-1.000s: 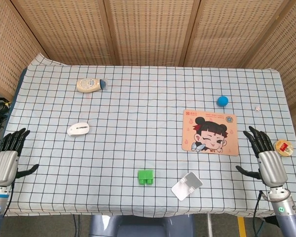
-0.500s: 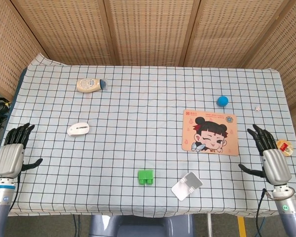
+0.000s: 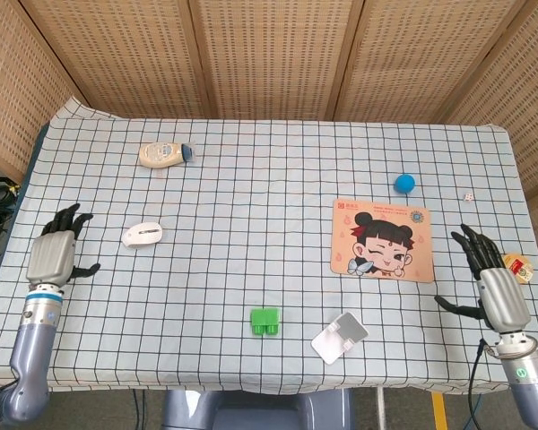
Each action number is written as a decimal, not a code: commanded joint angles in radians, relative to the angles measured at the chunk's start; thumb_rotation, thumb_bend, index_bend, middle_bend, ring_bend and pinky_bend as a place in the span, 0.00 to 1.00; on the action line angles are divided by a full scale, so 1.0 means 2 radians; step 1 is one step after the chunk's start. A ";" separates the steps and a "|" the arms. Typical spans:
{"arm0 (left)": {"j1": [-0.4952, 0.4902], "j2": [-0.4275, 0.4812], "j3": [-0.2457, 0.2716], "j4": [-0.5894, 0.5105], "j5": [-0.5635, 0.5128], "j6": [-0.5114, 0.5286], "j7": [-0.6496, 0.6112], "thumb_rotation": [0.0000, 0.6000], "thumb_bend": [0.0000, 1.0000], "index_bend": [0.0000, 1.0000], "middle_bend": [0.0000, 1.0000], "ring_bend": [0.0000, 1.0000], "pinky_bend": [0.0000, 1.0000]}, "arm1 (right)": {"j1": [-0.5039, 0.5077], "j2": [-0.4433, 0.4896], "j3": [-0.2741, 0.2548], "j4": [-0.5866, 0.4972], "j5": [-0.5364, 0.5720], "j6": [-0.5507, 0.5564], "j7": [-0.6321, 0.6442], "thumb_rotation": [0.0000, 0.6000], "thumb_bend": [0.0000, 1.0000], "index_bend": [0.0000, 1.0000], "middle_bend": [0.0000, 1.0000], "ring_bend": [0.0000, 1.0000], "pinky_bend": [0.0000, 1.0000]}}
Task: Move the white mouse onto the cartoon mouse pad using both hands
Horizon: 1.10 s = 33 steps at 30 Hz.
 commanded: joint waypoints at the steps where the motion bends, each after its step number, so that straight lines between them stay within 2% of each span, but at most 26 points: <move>1: -0.073 -0.048 -0.026 0.066 -0.113 -0.058 0.076 1.00 0.18 0.15 0.00 0.03 0.14 | 0.002 0.001 0.001 0.005 0.002 -0.005 0.014 1.00 0.13 0.02 0.00 0.00 0.00; 10: -0.139 -0.088 -0.027 0.128 -0.217 -0.084 0.135 1.00 0.18 0.13 0.00 0.03 0.14 | 0.005 0.002 0.001 0.013 0.002 -0.008 0.031 1.00 0.13 0.03 0.00 0.00 0.00; 15: -0.163 -0.104 -0.024 0.148 -0.249 -0.092 0.151 1.00 0.18 0.13 0.00 0.03 0.15 | 0.004 0.004 0.004 0.016 0.006 -0.006 0.044 1.00 0.13 0.03 0.00 0.00 0.00; 24: -0.194 -0.141 -0.013 0.188 -0.285 -0.090 0.172 1.00 0.19 0.21 0.05 0.07 0.19 | 0.003 0.008 0.006 0.019 0.007 -0.005 0.058 1.00 0.13 0.03 0.00 0.00 0.00; 33: -0.205 -0.156 -0.006 0.210 -0.296 -0.088 0.177 1.00 0.19 0.28 0.11 0.11 0.23 | 0.003 0.009 0.007 0.021 0.009 -0.005 0.064 1.00 0.13 0.03 0.00 0.00 0.00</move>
